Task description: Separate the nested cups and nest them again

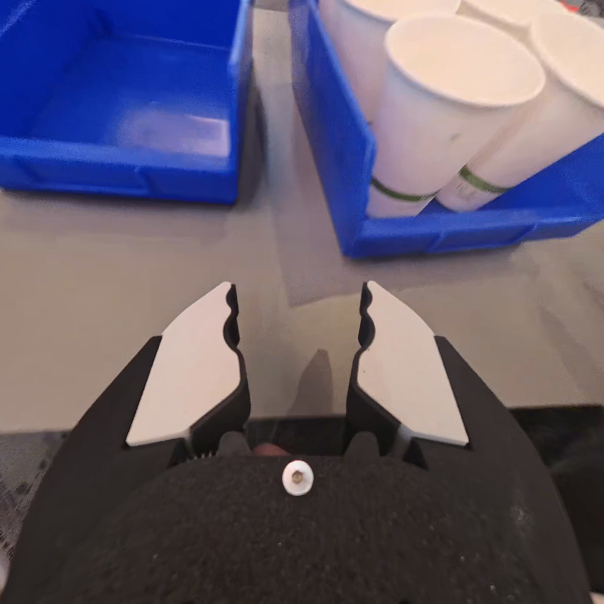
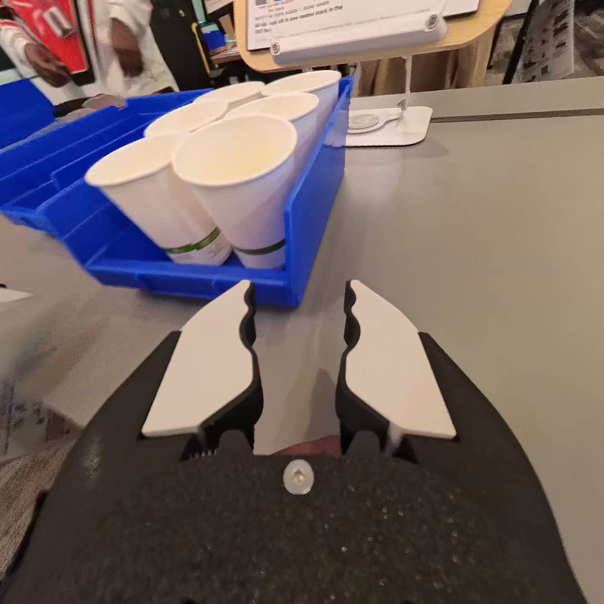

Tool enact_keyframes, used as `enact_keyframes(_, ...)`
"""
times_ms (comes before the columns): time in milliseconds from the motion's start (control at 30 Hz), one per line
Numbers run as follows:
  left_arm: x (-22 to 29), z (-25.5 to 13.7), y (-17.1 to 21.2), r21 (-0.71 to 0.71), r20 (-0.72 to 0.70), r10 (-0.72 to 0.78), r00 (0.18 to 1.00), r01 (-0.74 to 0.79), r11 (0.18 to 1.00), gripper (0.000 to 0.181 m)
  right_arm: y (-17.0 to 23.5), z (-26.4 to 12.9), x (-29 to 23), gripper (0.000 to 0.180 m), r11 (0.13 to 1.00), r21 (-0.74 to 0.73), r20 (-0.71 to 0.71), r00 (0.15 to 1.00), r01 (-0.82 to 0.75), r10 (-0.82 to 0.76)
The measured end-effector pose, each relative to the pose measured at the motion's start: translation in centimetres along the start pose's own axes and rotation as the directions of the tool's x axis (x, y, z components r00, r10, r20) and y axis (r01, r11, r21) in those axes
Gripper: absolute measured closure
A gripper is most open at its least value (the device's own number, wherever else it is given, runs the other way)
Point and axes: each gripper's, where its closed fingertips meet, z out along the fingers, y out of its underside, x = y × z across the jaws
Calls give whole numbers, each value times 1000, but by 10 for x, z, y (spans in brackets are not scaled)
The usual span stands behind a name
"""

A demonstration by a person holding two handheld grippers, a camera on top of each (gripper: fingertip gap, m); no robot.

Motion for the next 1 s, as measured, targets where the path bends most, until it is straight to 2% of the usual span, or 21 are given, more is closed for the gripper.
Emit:
enact_keyframes(67, -33, -17, 8, 13, 29, -27, 999, 27, 1000, 111, 9, -19, -8, 129, 1000, 0, 44, 999, 21, -21)
enact_keyframes(133, -76, -20, -1, 40, 63, -61, 996, 59, 997, 114, 24, -33, -24, 131, 998, -22, 113, 992, 53, -50)
enact_keyframes(267, -186, 14, -51, 85, 232, -106, 967, 88, 992, 116, 45, -45, -65, 135, 998, -59, 279, 960, 33, -15)
enact_keyframes(367, -229, 46, -81, 91, 231, -178, 957, 161, 983, 112, 60, -40, -88, 135, 990, -125, 343, 939, 70, -23)
enact_keyframes(433, -241, 64, -90, 75, 209, -186, 960, 174, 982, 113, 61, -36, -100, 135, 988, -133, 363, 931, 84, -31)
enact_keyframes(533, -258, 80, -96, 54, 264, -128, 956, 118, 992, 133, 61, -26, -116, 135, 985, -142, 387, 921, 97, -35)
enact_keyframes(600, -256, 86, -101, 55, 220, -126, 967, 117, 992, 144, 58, -17, -127, 130, 987, -137, 381, 924, 82, -24)
enact_keyframes(633, -256, 88, -102, 53, 212, -124, 969, 115, 992, 158, 54, -13, -136, 129, 990, -126, 387, 922, 65, -11)
enact_keyframes(733, -252, 89, -102, 50, 190, -111, 976, 104, 993, 169, 50, 5, -166, 129, 988, -125, 411, 911, 87, -28)
enact_keyframes(867, -238, 73, -89, 59, 165, -119, 979, 110, 992, 178, 40, 31, -207, 129, 983, -87, 429, 897, 161, -109)
enact_keyframes(1000, -230, 29, -61, 73, 297, -88, 951, 69, 995, 177, 26, 56, -234, 130, 983, -51, 401, 905, 176, -141)
